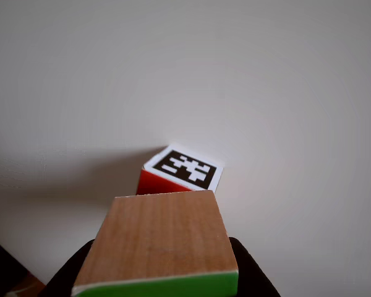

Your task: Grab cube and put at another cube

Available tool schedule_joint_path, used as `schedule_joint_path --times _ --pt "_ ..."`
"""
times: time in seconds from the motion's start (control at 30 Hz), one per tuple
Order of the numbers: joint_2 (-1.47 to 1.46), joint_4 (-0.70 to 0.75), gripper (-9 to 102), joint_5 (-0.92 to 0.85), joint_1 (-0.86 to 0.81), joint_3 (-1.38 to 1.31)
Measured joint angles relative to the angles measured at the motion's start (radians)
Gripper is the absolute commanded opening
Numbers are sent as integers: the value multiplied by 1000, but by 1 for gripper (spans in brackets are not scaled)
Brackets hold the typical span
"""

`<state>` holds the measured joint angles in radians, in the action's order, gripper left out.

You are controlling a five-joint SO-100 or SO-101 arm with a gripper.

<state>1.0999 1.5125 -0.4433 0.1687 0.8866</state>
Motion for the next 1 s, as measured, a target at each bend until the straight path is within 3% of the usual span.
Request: schedule_joint_path --times 0.43,0.67,1.0 --pt "-133 89 8 28 34 -192" --pt "-147 114 20 23 29 -229" --pt "-353 287 29 25 15 -565"
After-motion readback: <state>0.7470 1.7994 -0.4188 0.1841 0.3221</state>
